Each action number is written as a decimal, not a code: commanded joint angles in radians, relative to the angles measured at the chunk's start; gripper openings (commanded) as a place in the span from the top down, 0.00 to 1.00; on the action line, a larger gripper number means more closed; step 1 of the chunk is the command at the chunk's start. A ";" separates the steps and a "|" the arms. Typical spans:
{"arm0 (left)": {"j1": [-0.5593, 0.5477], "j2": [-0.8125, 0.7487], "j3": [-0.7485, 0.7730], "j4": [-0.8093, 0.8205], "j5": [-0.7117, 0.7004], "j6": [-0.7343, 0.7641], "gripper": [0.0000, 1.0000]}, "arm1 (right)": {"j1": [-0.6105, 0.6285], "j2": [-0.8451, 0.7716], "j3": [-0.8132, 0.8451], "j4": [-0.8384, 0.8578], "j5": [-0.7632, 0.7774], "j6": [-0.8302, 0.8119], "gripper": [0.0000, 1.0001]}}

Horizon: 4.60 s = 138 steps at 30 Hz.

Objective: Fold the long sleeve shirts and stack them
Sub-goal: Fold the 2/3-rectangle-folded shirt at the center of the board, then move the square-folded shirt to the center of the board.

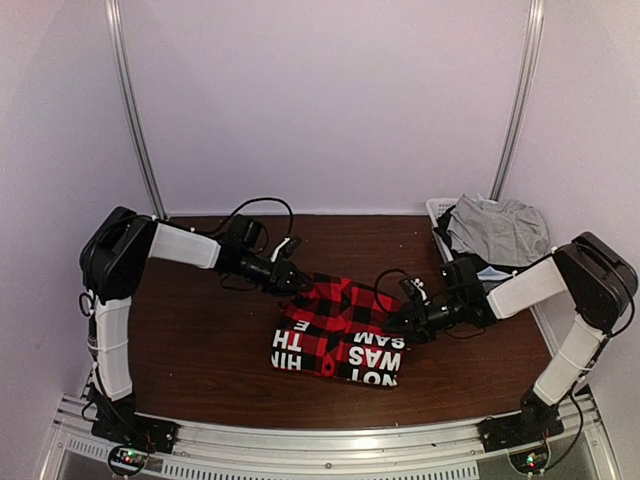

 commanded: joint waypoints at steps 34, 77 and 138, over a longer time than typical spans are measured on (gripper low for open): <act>-0.075 -0.288 -0.466 0.373 -0.276 0.092 0.32 | 0.134 -0.034 -0.084 0.246 0.079 0.143 0.46; -0.117 -0.383 -0.516 0.272 -0.398 -0.080 0.73 | 0.173 -0.216 -0.153 -0.081 0.258 0.027 0.63; -0.248 -0.408 -0.589 0.594 -0.625 -0.038 0.31 | 0.244 -0.178 0.170 -0.166 0.531 -0.226 0.43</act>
